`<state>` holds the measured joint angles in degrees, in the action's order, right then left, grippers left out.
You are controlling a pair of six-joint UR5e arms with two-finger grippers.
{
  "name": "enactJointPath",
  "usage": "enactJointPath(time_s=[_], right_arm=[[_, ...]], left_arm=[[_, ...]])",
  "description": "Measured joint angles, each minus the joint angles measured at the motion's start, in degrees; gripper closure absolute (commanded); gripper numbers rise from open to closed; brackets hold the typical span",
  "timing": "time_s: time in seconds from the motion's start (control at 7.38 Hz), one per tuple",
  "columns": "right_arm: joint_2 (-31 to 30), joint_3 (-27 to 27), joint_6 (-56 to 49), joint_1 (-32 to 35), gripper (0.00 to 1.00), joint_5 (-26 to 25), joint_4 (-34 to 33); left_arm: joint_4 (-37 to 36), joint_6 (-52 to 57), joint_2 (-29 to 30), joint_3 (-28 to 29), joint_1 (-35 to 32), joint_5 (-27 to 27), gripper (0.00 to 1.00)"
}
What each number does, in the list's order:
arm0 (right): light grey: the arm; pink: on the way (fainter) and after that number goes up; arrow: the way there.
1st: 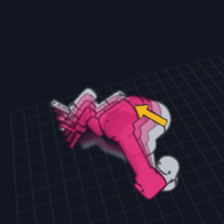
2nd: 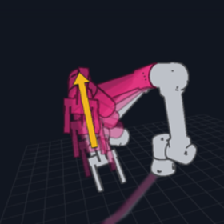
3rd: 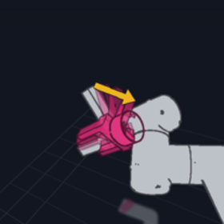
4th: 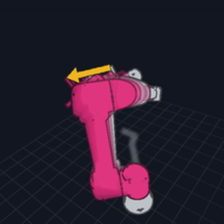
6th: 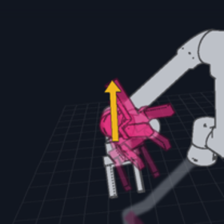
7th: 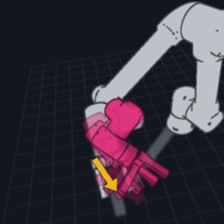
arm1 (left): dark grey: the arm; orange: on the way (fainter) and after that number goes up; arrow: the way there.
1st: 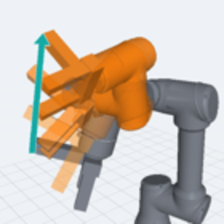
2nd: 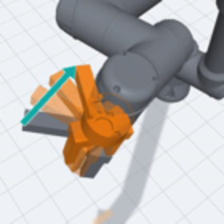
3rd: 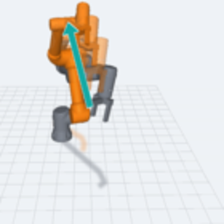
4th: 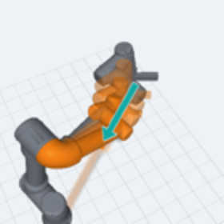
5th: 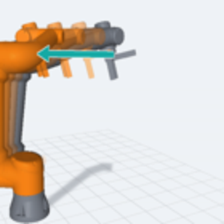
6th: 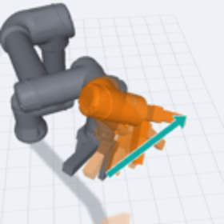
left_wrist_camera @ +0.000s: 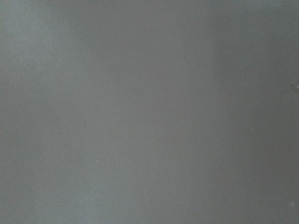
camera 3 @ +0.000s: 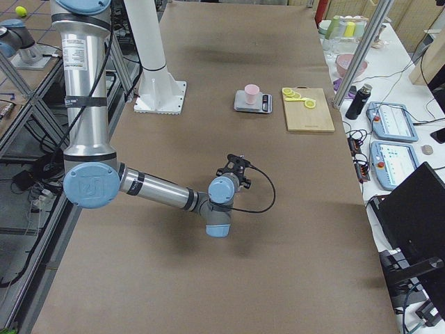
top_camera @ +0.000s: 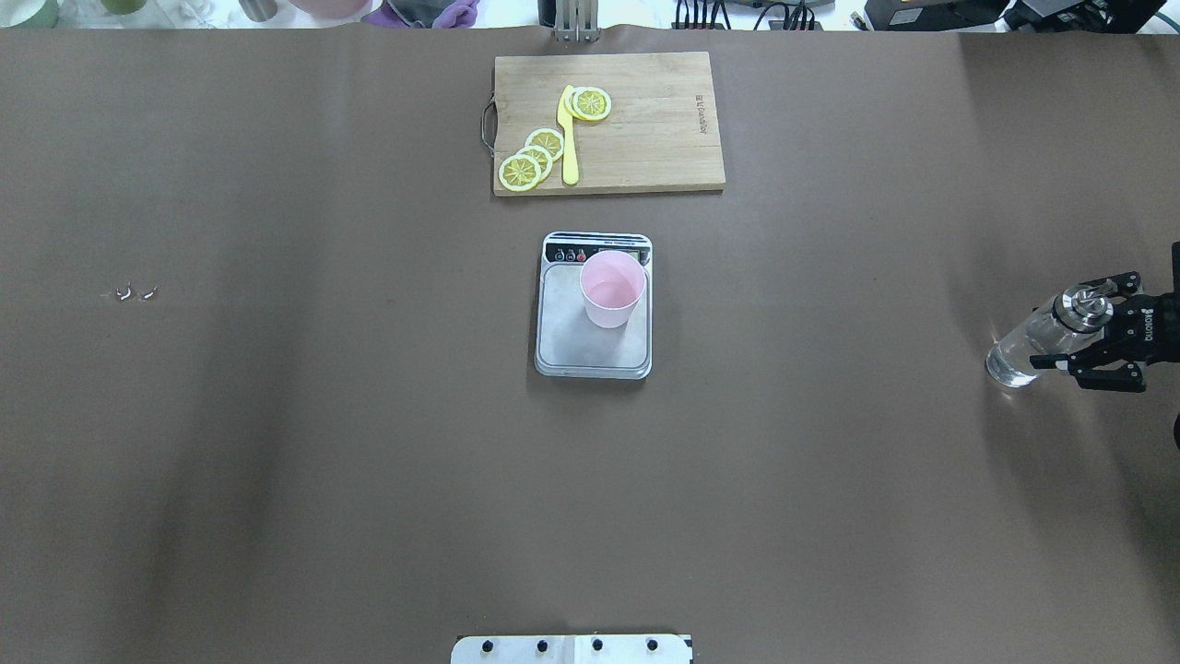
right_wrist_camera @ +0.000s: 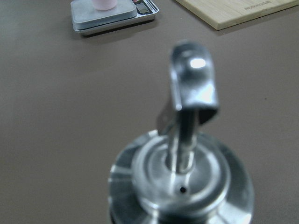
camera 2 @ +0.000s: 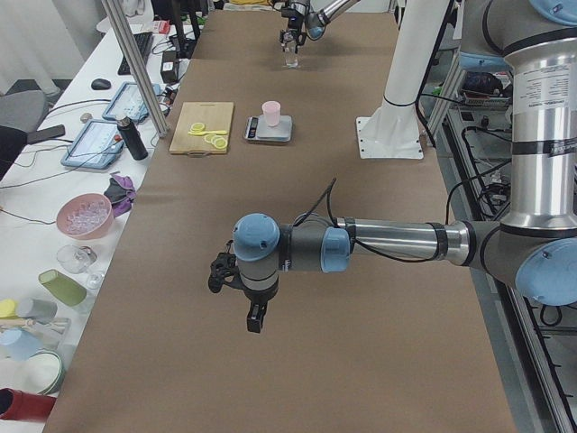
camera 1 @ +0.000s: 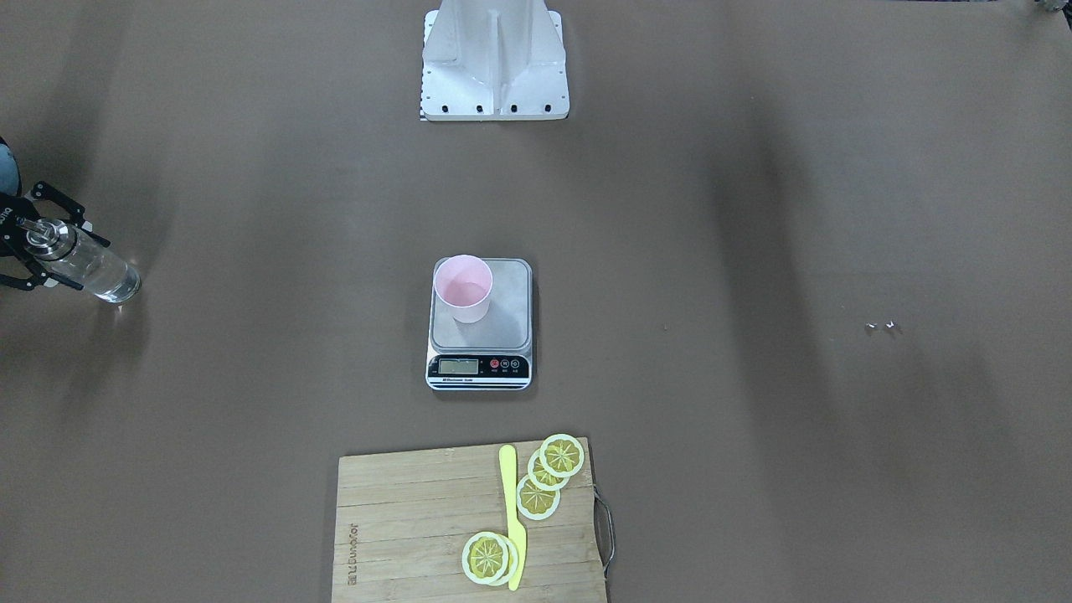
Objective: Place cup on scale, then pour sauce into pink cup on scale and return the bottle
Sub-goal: 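Lower the bottle onto the table with the right gripper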
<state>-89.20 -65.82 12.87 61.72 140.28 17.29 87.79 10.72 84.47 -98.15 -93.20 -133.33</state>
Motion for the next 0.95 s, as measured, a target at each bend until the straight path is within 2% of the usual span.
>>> enactJointPath(time_s=[0.95], right_arm=[[0.2,0.1,0.1,0.0,0.13,0.0,0.5]], left_arm=[[0.0,-0.1,-0.2,0.1,-0.1,0.1,0.01]])
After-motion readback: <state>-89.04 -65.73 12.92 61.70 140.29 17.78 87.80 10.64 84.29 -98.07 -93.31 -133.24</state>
